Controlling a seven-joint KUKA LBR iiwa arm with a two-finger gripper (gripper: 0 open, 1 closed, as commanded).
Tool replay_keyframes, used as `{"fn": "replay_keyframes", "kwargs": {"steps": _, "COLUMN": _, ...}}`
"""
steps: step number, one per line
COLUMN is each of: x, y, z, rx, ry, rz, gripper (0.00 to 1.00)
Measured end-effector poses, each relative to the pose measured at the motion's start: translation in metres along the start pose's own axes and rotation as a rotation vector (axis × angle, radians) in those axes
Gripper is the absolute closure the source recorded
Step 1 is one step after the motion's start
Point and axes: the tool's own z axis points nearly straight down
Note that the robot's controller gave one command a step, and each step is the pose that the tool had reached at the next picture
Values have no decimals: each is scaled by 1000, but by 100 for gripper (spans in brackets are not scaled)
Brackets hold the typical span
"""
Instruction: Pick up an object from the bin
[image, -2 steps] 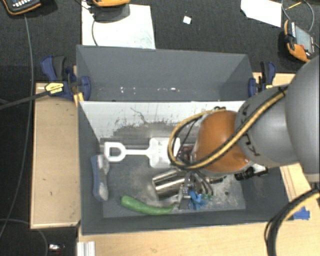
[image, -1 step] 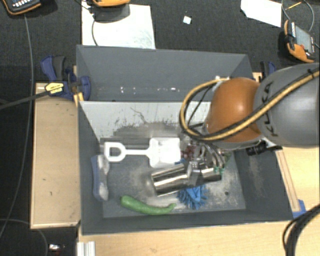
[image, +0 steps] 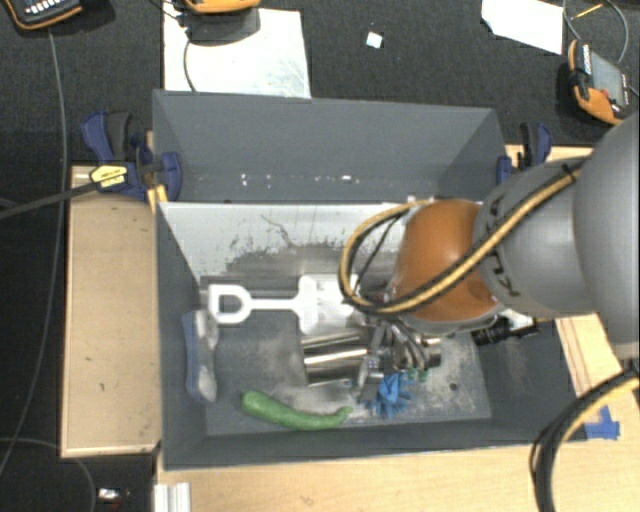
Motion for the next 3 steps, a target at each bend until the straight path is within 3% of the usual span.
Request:
{"fn": "replay_keyframes", "kwargs": {"steps": 1, "x": -3, "y": -2, "z": -4, "rx": -2, "ry": -8, "rz": 37, "gripper": 0}}
{"fn": "replay_keyframes", "kwargs": {"steps": 2, "x": 9, "y": 21, "z": 13, "rx": -2, "ry": -8, "rz": -48, "gripper": 0}}
{"fn": "replay_keyframes", "kwargs": {"steps": 3, "x": 8, "y": 22, "z": 12, "rx": -2, "ry": -12, "rz": -74, "gripper": 0}}
